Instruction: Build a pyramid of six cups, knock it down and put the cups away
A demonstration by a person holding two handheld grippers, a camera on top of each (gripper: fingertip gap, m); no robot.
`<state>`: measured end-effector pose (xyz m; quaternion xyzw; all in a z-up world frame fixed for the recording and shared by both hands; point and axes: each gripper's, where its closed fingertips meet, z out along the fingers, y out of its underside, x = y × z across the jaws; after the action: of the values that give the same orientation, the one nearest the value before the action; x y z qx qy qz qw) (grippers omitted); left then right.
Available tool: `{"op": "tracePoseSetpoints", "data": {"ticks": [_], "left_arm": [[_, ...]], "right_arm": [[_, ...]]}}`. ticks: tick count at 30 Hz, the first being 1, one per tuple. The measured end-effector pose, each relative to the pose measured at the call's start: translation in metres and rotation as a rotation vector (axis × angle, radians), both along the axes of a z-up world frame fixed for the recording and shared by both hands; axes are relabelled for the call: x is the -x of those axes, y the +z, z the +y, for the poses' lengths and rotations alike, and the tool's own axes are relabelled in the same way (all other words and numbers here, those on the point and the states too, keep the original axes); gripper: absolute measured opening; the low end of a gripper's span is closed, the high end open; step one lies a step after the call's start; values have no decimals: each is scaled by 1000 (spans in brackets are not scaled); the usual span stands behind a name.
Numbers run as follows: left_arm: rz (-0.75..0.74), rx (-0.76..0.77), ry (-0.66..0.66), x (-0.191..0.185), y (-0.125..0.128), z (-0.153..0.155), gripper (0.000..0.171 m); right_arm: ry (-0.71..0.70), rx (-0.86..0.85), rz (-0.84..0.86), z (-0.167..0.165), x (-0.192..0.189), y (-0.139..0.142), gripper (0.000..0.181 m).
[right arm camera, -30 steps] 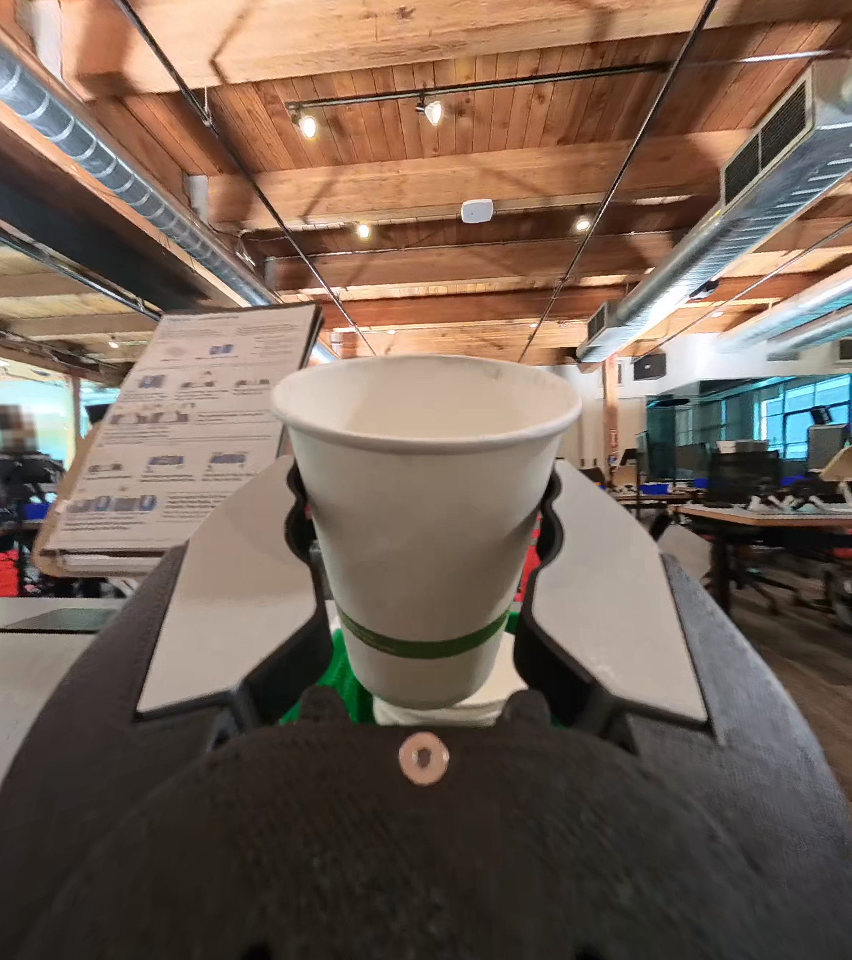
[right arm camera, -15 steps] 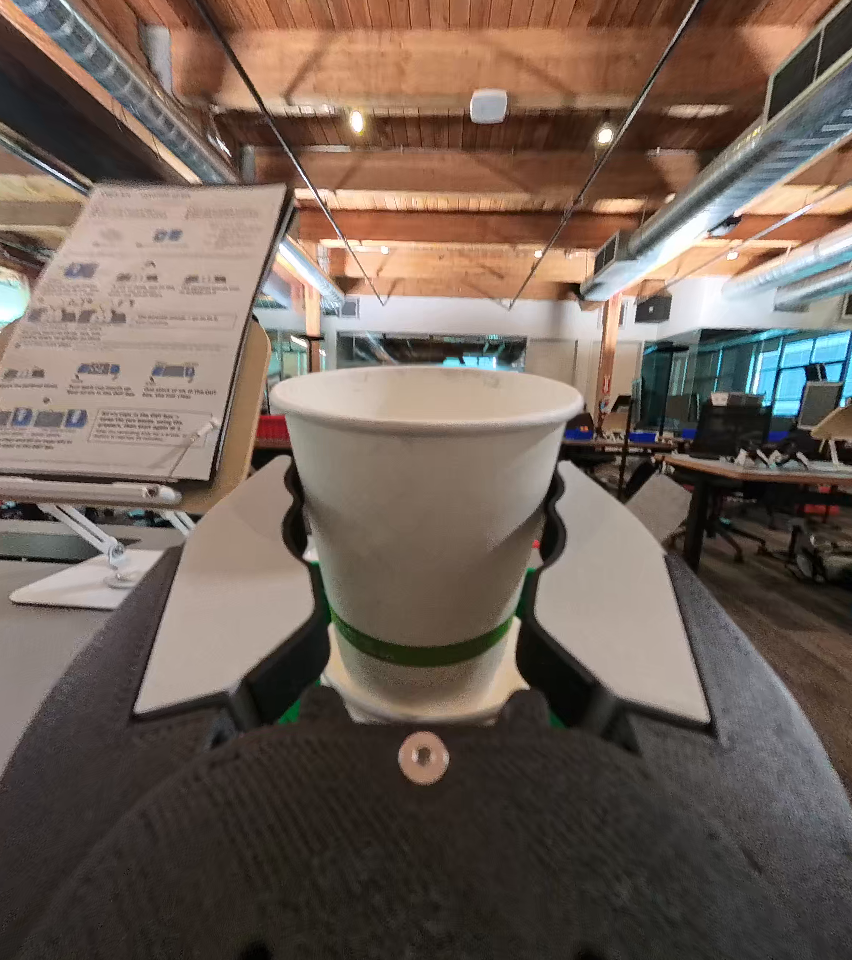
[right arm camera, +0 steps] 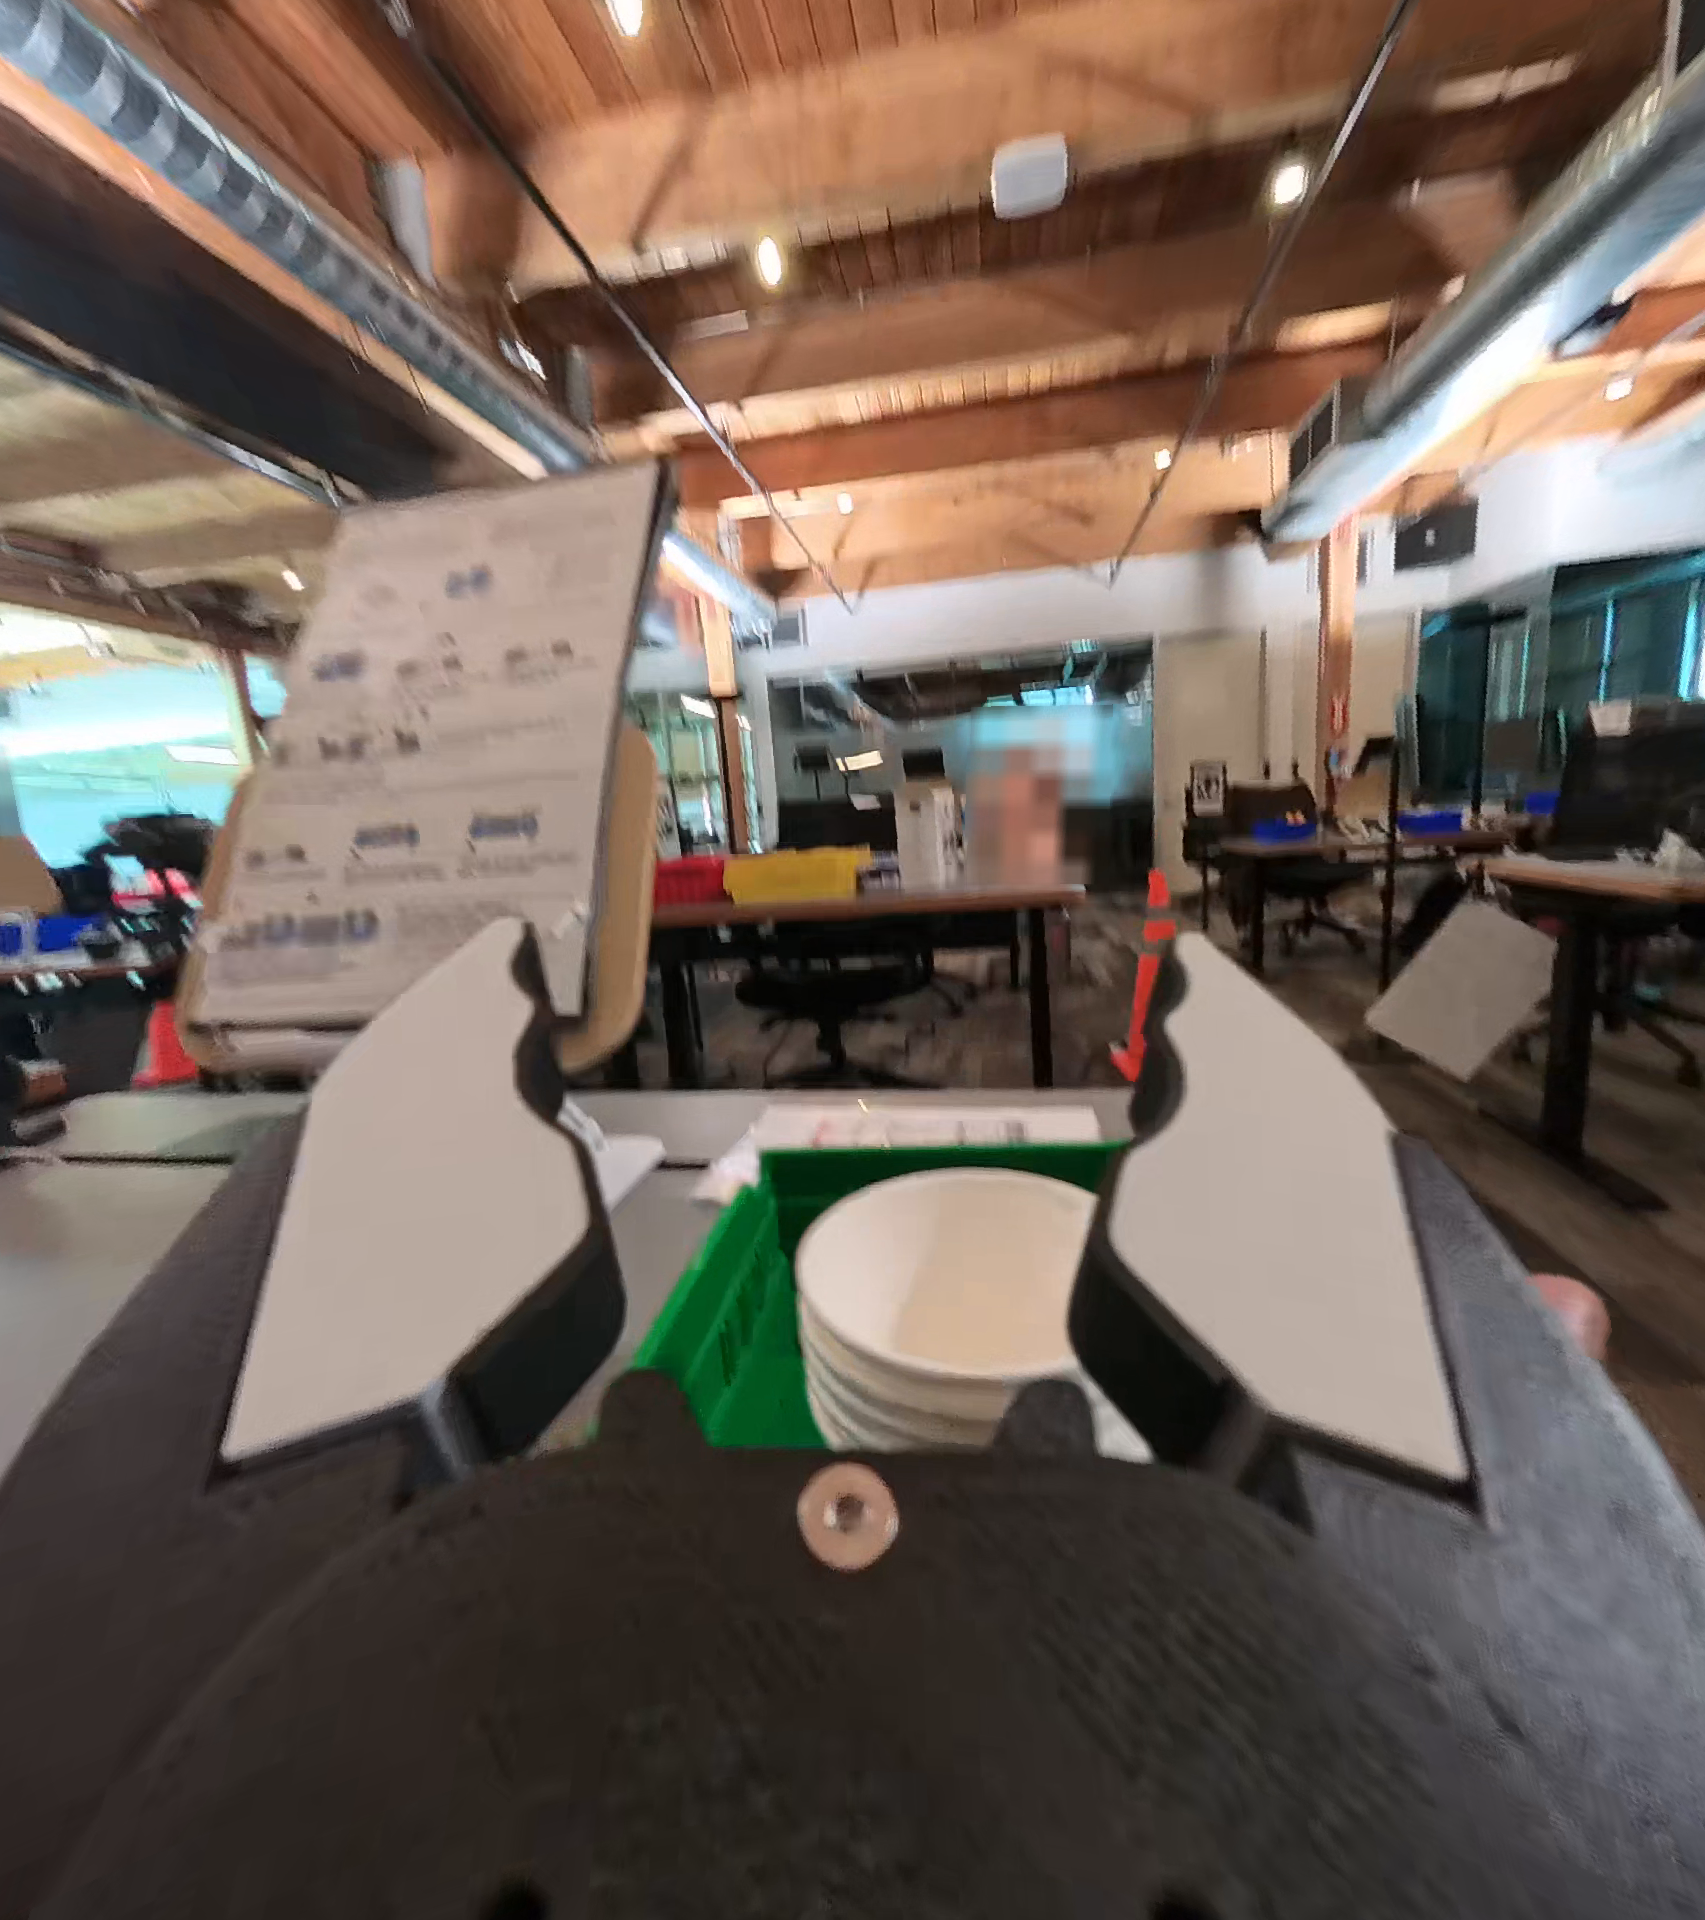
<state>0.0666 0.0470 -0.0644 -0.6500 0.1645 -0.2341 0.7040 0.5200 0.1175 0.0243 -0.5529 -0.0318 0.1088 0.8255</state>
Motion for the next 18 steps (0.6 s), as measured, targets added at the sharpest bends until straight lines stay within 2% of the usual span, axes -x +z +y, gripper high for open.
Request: {"op": "tracePoseSetpoints", "data": {"ticks": [3, 5, 7, 10, 14, 16, 18], "left_arm": [[83, -69, 83, 22, 6, 8, 60], [150, -101, 160, 40, 9, 15, 63], [184, -105, 229, 56, 9, 24, 66], [236, -39, 295, 73, -4, 40, 72], [301, 108, 306, 77, -34, 60, 80], [337, 169, 296, 72, -49, 67, 83], [401, 227, 304, 70, -64, 73, 84]], "right_arm": [[141, -91, 74, -22, 27, 28, 85], [232, -92, 104, -31, 55, 39, 82], [261, -54, 89, -32, 90, 36, 77], [344, 66, 45, -31, 159, 6, 74], [562, 286, -48, -40, 257, -67, 80], [617, 371, -114, -47, 282, -87, 92], [627, 384, -176, -54, 289, -95, 91]]}}
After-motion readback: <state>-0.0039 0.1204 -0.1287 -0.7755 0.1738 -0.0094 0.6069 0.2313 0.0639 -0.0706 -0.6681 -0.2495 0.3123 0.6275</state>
